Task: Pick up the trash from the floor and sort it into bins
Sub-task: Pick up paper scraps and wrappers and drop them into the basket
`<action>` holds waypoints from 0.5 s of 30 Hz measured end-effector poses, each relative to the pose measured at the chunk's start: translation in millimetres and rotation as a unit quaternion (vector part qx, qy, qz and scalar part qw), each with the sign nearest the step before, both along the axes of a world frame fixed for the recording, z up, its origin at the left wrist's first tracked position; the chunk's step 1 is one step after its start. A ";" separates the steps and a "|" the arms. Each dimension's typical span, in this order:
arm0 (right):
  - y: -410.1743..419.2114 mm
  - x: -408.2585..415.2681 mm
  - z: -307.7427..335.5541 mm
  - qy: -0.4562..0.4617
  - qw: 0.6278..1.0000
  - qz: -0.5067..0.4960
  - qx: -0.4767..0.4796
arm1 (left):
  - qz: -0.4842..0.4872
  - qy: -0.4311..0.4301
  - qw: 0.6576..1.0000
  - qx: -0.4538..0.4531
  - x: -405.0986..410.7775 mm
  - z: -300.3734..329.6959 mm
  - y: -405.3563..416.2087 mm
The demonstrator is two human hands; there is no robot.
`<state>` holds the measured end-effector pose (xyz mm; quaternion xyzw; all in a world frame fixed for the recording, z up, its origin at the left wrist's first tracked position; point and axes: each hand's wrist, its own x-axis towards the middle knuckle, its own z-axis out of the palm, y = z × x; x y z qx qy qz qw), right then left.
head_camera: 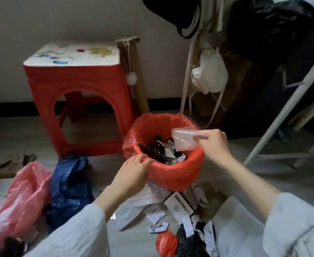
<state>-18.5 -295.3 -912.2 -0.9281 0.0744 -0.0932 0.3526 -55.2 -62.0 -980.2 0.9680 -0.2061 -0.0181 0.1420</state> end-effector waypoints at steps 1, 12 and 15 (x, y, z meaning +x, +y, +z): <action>1.3 13.4 -6.0 0.017 0.999 0.035 -0.022 | 0.006 -0.011 1.000 0.013 8.3 -12.2 -0.2; 40.6 86.9 -82.0 0.169 0.944 0.213 -0.185 | -0.003 -0.098 0.995 0.034 52.9 -66.2 -10.9; 46.9 94.1 -91.2 0.124 0.918 0.213 -0.311 | 0.011 -0.112 0.994 0.000 54.0 -71.4 -15.8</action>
